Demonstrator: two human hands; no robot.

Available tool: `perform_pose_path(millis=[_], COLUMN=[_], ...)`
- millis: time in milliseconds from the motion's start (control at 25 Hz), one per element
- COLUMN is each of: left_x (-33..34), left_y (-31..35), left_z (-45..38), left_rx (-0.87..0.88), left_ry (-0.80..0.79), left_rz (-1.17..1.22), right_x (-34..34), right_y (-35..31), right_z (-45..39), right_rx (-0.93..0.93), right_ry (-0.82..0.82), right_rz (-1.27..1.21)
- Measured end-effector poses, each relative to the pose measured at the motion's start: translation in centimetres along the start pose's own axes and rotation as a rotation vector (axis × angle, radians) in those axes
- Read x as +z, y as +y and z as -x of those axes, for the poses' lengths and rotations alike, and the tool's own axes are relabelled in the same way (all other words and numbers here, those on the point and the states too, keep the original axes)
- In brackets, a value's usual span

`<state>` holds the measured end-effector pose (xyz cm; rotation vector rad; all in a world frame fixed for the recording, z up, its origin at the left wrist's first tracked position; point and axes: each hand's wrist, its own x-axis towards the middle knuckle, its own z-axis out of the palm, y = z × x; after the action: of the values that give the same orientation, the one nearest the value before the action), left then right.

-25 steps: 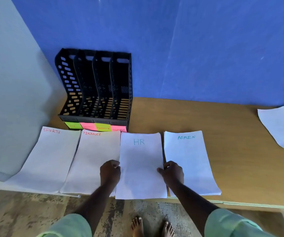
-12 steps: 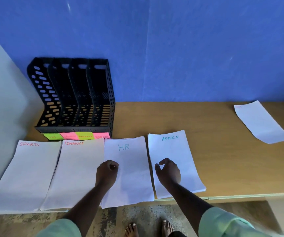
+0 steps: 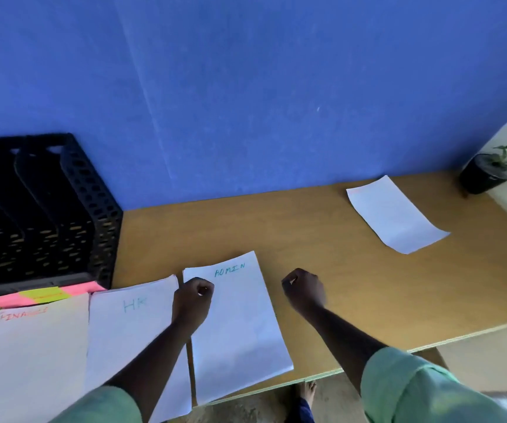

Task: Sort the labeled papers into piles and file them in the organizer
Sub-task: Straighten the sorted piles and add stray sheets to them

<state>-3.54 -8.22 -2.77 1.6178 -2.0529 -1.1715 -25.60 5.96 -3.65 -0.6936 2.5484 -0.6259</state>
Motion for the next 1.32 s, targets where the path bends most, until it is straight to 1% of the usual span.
perform_pose_path(millis=[160,240,400,520,600,720,880,1000,1120,1160,1200,1240,1320], left_x=[8.4,12.7,19.6,23.1,24.6,26.3,27.6,28.1,27.8,27.4,27.0,26.5,24.9], left_y=[7.9,11.7,17.6,20.6,21.9,23.4,24.4,25.4,26.0,25.9,25.4,24.8,23.4], left_z=[-2.5,-3.8,-5.5,-5.7,-5.8,-5.8,-6.1,-6.0,-5.9,-6.0,-6.1,-6.2,-6.1], left_rx=[0.007,0.014,0.01,0.001,0.003,-0.032,-0.128,-0.213,-0.371,-0.416,-0.44,-0.44,-0.418], left_ry=[-0.066,-0.092,-0.14,-0.181,-0.21,-0.257,-0.299,-0.418,-0.512,-0.511,-0.476,-0.409,-0.275], left_rz=[-0.01,-0.012,-0.016,-0.012,-0.012,-0.001,0.076,0.283,0.526,0.557,0.553,0.522,0.473], right_x=[-5.9,-8.9,-14.3,-17.7,-19.0,-19.8,-19.3,-17.7,-15.7,-14.8,-14.1,-13.5,-13.0], right_y=[5.7,8.5,14.0,18.2,20.2,21.8,21.5,18.7,16.0,15.3,14.6,14.1,13.1], right_z=[-7.0,-10.4,-15.9,-18.8,-19.9,-20.6,-20.2,-17.5,-13.3,-12.0,-10.7,-9.7,-9.1], right_rx=[0.002,-0.034,-0.087,-0.046,-0.028,-0.079,-0.116,-0.278,-0.464,-0.532,-0.604,-0.657,-0.634], right_ry=[0.019,0.043,0.115,0.085,0.049,0.032,0.09,0.122,0.146,0.145,0.127,0.106,0.094], right_rz=[0.064,0.122,0.338,0.525,0.565,0.593,0.47,0.366,0.227,0.187,0.145,0.092,-0.033])
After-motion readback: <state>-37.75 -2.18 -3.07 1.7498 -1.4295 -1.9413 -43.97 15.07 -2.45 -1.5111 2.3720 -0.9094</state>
